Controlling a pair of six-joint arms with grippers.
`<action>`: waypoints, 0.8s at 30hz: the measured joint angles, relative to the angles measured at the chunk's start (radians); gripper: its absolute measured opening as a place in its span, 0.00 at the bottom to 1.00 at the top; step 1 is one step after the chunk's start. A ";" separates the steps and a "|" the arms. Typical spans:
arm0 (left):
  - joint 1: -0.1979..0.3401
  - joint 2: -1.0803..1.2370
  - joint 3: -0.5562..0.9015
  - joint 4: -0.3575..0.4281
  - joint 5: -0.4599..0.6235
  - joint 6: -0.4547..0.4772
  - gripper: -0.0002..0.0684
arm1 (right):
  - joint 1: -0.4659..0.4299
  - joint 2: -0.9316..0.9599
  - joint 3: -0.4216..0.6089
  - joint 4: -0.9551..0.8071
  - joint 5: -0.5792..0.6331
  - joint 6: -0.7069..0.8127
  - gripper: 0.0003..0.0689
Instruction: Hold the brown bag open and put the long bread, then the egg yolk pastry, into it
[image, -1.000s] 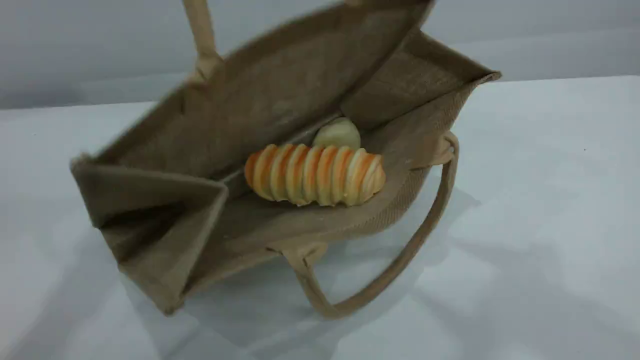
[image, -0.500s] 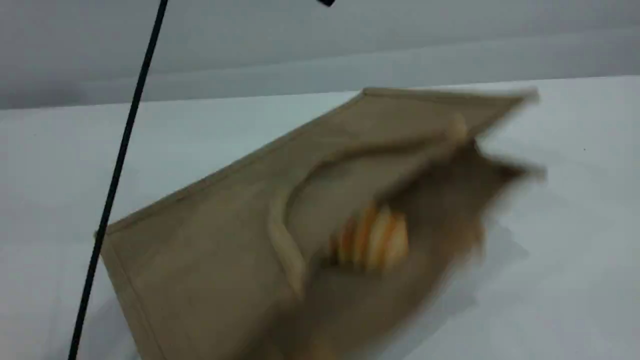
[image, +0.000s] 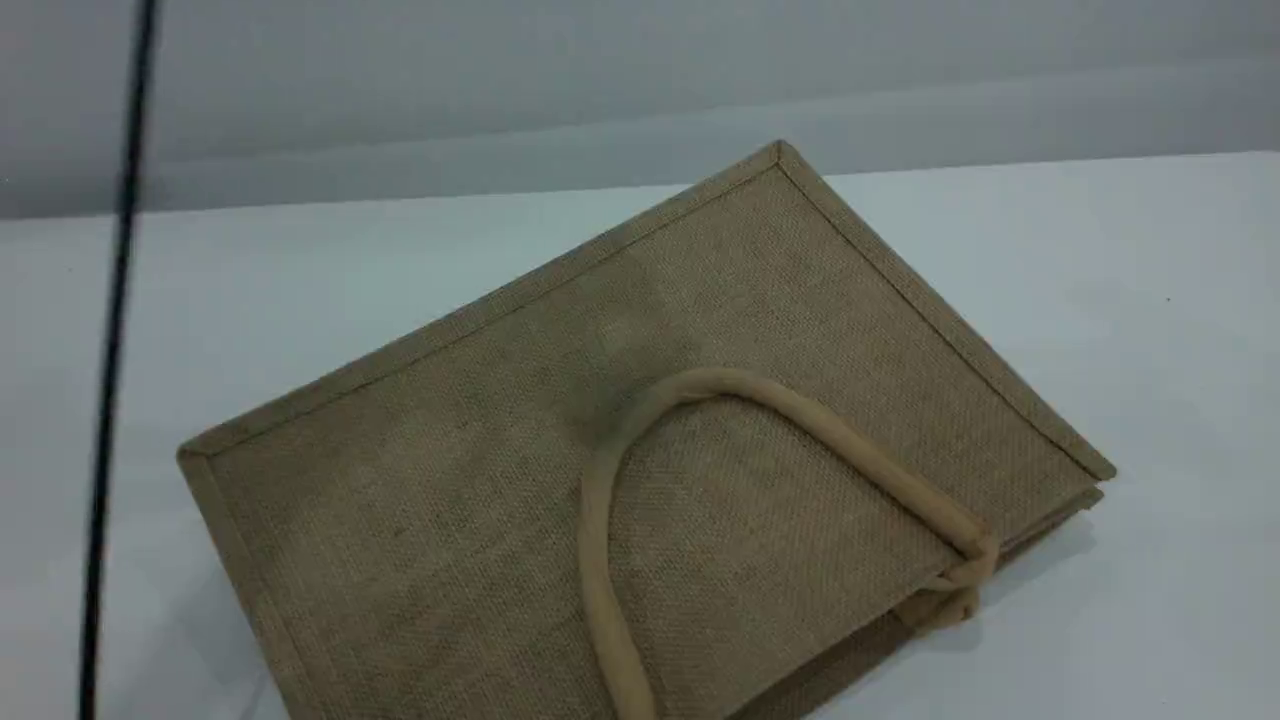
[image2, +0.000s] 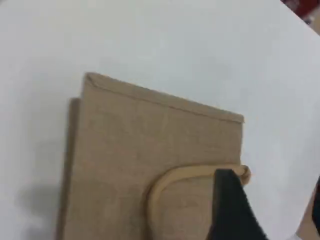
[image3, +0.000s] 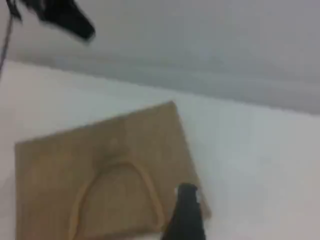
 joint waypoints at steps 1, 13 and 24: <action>0.000 -0.026 0.000 0.012 0.000 -0.014 0.52 | 0.000 -0.020 0.041 -0.009 0.000 -0.003 0.80; 0.000 -0.356 0.097 0.153 0.002 -0.213 0.52 | 0.000 -0.179 0.481 -0.031 -0.113 -0.010 0.80; 0.000 -0.835 0.596 0.220 -0.002 -0.334 0.52 | 0.000 -0.179 0.513 -0.061 -0.162 -0.015 0.80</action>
